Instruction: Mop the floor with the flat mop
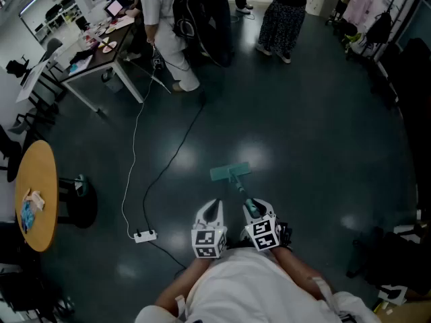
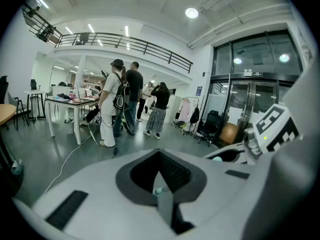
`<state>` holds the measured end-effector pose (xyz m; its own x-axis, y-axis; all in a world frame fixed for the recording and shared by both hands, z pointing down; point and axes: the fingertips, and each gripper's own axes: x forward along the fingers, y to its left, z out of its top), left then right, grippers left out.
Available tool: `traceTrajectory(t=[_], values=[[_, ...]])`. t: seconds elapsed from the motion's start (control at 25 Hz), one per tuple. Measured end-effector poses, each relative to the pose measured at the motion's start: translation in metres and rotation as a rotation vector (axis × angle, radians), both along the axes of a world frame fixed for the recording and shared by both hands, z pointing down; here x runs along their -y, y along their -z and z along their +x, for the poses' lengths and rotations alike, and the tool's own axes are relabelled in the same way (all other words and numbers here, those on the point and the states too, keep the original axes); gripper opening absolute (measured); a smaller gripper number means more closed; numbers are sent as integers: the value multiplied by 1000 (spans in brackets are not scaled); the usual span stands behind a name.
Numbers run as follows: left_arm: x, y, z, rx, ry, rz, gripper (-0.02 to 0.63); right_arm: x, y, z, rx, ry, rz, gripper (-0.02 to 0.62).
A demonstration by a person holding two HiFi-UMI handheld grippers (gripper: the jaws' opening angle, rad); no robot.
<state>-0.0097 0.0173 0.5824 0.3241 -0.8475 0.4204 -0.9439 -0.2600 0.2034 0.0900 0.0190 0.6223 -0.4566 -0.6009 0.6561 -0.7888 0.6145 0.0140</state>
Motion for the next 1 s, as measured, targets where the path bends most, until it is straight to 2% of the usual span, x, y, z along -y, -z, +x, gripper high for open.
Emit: traceTrajectory(t=[0.48,0.76,1.0], values=[[-5,-1,7,1,-8,-7,5,-17,-6,13,-18,-11,-33,114],[-10,-3,9,6,-10,-20,5,-59,-25,45,-55,-52,-103,114],[-6,-15,5,4,15,-52,5,-60,-41,38,-58,-34,-105,114]])
